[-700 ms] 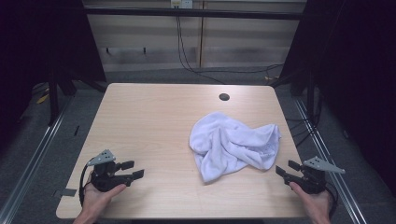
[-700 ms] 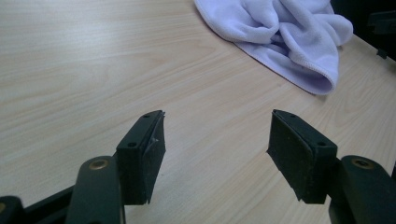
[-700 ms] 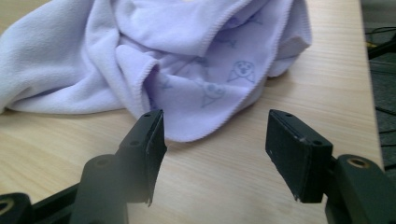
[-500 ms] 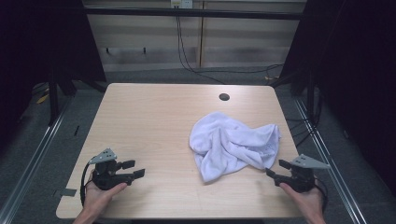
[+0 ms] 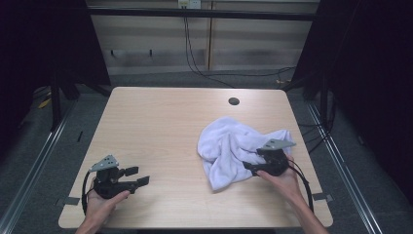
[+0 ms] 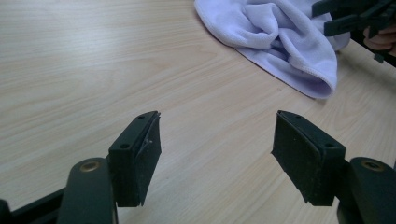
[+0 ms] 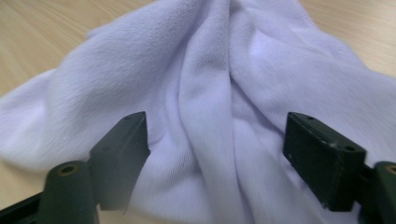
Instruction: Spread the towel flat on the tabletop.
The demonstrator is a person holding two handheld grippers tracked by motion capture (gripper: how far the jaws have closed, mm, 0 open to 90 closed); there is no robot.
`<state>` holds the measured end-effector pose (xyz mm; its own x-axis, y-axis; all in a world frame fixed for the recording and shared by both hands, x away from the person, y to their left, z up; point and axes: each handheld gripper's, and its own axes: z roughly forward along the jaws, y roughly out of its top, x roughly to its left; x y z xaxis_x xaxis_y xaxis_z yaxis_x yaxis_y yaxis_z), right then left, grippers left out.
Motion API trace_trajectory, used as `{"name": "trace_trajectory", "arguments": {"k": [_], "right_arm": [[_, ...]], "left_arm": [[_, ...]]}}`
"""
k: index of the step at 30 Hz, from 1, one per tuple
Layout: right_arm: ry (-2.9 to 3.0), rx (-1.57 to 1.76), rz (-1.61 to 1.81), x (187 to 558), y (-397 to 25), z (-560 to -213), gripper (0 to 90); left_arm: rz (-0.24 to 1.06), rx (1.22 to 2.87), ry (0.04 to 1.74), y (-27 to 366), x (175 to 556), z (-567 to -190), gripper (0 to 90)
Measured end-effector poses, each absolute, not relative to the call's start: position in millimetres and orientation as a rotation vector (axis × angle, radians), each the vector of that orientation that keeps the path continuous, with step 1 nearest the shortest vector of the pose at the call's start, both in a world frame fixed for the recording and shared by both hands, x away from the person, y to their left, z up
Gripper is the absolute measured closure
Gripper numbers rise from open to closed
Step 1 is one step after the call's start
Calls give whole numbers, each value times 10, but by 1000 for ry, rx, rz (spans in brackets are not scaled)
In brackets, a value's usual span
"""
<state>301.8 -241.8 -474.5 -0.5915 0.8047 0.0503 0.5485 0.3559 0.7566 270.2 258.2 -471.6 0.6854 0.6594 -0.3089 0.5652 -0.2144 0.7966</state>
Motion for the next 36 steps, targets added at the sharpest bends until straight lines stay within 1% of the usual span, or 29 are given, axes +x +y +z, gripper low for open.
{"name": "trace_trajectory", "arguments": {"k": [1,3,4,5,6,7,8,10,14,15,17,18,20,21,23,24,25,26,27,29,30,32,34,35,36], "right_arm": [[2298,1208,1105,3152,-2325,-4769,190],[2308,1198,1104,3206,-2292,-4783,188],[2336,1224,1047,3342,-2178,-4871,201],[2350,1218,1023,3383,-2150,-4921,223],[2350,1195,969,3414,-2105,-4989,269],[2327,1152,902,3402,-2053,-5007,350],[2327,1152,902,3402,-2053,-5007,350],[2338,1150,900,3402,-2025,-4971,638],[2363,1176,988,3348,-1960,-5011,709],[2407,1131,1040,3285,-1853,-5018,721],[2423,1117,1060,3264,-1812,-5020,725],[2474,1072,1105,3203,-1682,-5021,734],[2492,1046,1124,3169,-1607,-5022,734],[2541,1002,1164,3102,-1463,-5022,735],[2560,981,1171,3056,-1386,-5022,734],[2614,920,1201,2982,-1221,-5015,721],[2614,920,1201,2982,-1221,-5015,721],[2641,893,1214,2950,-1141,-5013,689],[2666,878,1230,2927,-1069,-5000,639],[2679,861,1260,2894,-997,-4951,531],[2653,865,1307,2867,-1060,-4846,494],[2643,873,1324,2854,-1110,-4800,492],[2586,902,1364,2805,-1315,-4663,488],[2537,928,1375,2763,-1527,-4568,505],[2537,928,1375,2763,-1527,-4568,505]], "left_arm": [[120,1890,963,2600,2703,-4720,321],[116,1885,963,2604,2709,-4720,321],[120,1885,955,2606,2719,-4719,323],[121,1888,955,2608,2719,-4719,325],[123,1891,955,2611,2717,-4720,326],[127,1892,957,2612,2715,-4722,326],[127,1892,957,2612,2715,-4722,327],[129,1892,957,2613,2719,-4722,327],[137,1887,950,2595,2709,-4709,324],[139,1887,942,2589,2708,-4706,325],[145,1892,937,2577,2705,-4698,325],[148,1893,935,2560,2708,-4695,326],[148,1897,935,2554,2714,-4695,327],[149,1900,932,2543,2729,-4695,333],[140,1901,922,2539,2739,-4687,346],[136,1897,911,2538,2747,-4680,426],[124,1895,894,2537,2752,-4665,426],[127,1891,874,2528,2755,-4649,467],[133,1896,860,2513,2764,-4626,485],[138,1904,808,2449,2791,-4568,558],[145,1920,767,2372,2831,-4515,611],[132,1921,751,2319,2864,-4487,646],[103,1926,711,2175,2968,-4429,654],[45,1898,710,2055,3079,-4401,656],[45,1898,710,2055,3079,-4401,650]]}}
